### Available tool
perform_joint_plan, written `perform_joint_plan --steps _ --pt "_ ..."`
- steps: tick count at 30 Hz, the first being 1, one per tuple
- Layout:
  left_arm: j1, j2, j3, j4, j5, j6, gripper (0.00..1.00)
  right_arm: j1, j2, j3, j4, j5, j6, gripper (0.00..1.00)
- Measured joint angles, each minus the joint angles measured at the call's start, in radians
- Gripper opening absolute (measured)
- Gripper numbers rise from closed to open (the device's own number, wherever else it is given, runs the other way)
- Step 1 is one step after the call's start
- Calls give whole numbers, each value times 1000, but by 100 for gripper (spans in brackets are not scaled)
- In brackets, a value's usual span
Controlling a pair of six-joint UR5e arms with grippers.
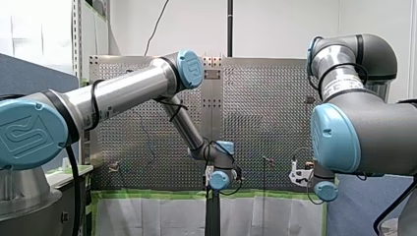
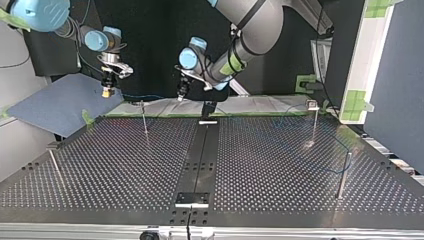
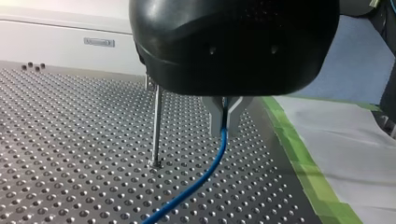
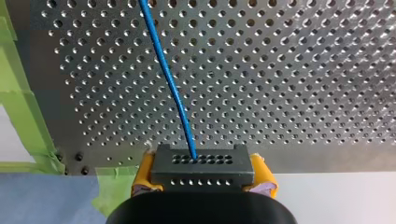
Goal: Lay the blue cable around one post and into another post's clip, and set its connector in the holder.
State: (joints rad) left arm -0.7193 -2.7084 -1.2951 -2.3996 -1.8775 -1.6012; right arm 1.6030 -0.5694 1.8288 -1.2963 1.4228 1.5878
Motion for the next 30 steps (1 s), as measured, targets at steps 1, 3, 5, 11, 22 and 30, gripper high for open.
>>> perform_joint_plan --steps 1,3,5,11,22,30 --pt "0 0 3 -4 0 0 0 -1 7 -6 3 -3 -1 5" --pt "0 -1 7 -12 -1 0 0 -2 21 -17 12 -6 -5 5" --pt "1 0 12 -20 -2 0 0 -3 38 -34 28 -7 -17 5" --pt "6 -1 20 -33 -2 0 0 -4 87 -67 73 -6 -48 5" --pt "1 -14 54 -70 0 11 0 -6 102 -88 100 -8 -51 5" --pt "2 -41 87 -105 1 8 0 -17 102 -104 118 -8 -43 5"
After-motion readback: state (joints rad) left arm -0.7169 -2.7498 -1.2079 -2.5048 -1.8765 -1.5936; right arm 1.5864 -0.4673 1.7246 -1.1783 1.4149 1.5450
